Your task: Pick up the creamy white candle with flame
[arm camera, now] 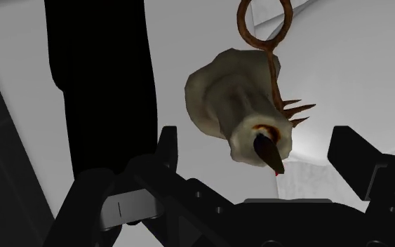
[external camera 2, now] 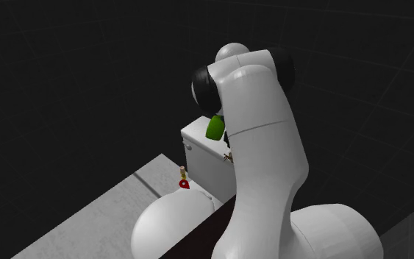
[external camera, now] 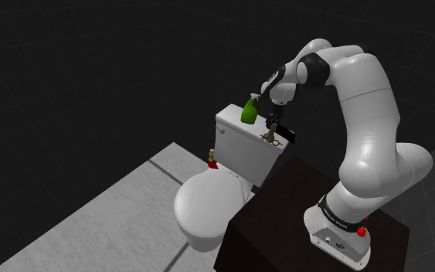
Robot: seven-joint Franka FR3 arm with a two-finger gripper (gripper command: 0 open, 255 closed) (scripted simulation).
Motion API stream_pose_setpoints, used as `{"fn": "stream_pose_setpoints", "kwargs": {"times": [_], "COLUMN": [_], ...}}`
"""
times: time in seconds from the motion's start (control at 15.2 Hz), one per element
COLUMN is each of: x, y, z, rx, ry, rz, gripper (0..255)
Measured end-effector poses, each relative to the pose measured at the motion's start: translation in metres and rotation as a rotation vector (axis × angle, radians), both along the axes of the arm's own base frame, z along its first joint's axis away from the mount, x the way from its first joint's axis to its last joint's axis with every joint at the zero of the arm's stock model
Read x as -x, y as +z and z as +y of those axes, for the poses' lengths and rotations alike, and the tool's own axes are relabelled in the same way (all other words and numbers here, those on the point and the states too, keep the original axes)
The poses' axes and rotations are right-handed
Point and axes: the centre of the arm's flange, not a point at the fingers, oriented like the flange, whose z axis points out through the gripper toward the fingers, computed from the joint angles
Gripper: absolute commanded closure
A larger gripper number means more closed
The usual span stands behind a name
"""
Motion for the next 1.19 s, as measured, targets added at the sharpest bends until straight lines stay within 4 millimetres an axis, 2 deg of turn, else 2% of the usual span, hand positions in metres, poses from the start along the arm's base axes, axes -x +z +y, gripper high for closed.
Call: {"fn": "stream_pose_setpoints", "kwargs": {"times": [0.07, 0.73, 1.19], "x": [0.0, -0.001, -0.001], "y": [-0.001, -0.001, 0.031], "z": [0.0, 0.0, 0.0], "rx": [0.0, 0.001, 0.0], "ry": [0.0, 0.0, 0.0], "rz": [0.0, -0.002, 0.0], "gripper": [255, 255, 255]}}
